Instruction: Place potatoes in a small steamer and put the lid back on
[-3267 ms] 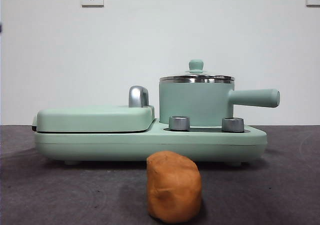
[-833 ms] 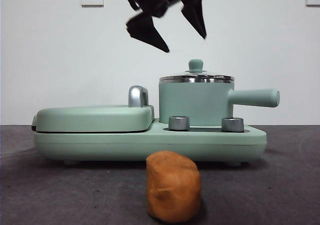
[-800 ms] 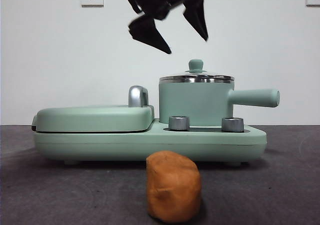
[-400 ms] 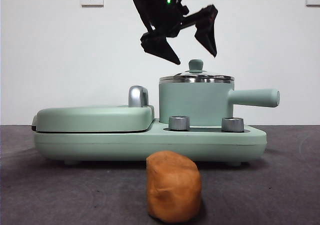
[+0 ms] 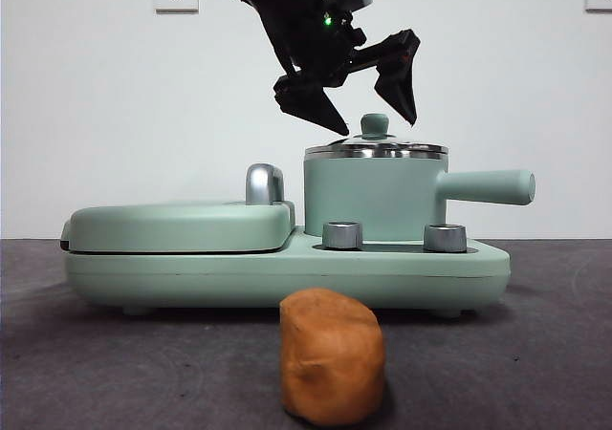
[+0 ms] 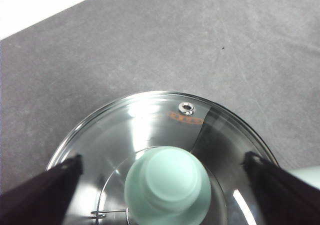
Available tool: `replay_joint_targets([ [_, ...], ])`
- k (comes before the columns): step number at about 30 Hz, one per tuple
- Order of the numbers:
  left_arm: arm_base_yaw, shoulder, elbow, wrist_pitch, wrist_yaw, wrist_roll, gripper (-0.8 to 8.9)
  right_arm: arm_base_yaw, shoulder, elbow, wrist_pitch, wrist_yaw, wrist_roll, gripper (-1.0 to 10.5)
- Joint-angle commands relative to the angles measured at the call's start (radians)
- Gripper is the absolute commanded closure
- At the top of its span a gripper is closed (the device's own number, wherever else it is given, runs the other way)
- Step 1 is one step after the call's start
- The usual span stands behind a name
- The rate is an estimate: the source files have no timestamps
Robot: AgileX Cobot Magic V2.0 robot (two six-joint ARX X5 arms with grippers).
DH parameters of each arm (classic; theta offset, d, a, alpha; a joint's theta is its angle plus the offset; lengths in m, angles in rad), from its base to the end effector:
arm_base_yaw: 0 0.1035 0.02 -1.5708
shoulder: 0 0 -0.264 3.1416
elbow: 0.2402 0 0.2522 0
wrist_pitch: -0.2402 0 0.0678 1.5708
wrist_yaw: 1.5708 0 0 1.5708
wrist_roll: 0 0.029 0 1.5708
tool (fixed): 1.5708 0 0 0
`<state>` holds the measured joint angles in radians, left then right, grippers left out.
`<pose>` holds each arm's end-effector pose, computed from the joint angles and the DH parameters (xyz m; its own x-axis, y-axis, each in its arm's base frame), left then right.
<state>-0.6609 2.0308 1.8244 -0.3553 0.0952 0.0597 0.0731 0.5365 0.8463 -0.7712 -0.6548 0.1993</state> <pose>0.3702 -0.2913 0.2971 0.6068 -0.5922 -0.5302 0.6985 0.7157 0.0000 0.0879 0.0241 0.3298 0.6639 0.6592 -0.3531 -0.5020 0.7428 0.4430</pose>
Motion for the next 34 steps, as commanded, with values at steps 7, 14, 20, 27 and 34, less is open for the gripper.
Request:
replay_joint_targets([
  [7, -0.013, 0.027, 0.03, 0.001, -0.003, 0.006, 4.45, 0.003, 0.004, 0.014, 0.009, -0.002, 0.01, 4.8],
  [14, -0.014, 0.031, 0.03, -0.018, -0.003, 0.009, 4.45, 0.003, 0.004, 0.014, 0.009, -0.001, 0.01, 4.8],
  [20, -0.014, 0.031, 0.03, -0.021, -0.003, 0.011, 5.36, 0.003, 0.004, 0.014, 0.008, -0.001, 0.01, 4.8],
  [27, -0.014, 0.032, 0.03, -0.018, -0.003, 0.041, 6.02, 0.003, 0.004, 0.014, 0.007, -0.001, 0.01, 4.8],
  [34, -0.013, 0.032, 0.03, -0.014, -0.003, 0.045, 7.29, 0.003, 0.004, 0.014, 0.007, -0.001, 0.01, 4.8],
])
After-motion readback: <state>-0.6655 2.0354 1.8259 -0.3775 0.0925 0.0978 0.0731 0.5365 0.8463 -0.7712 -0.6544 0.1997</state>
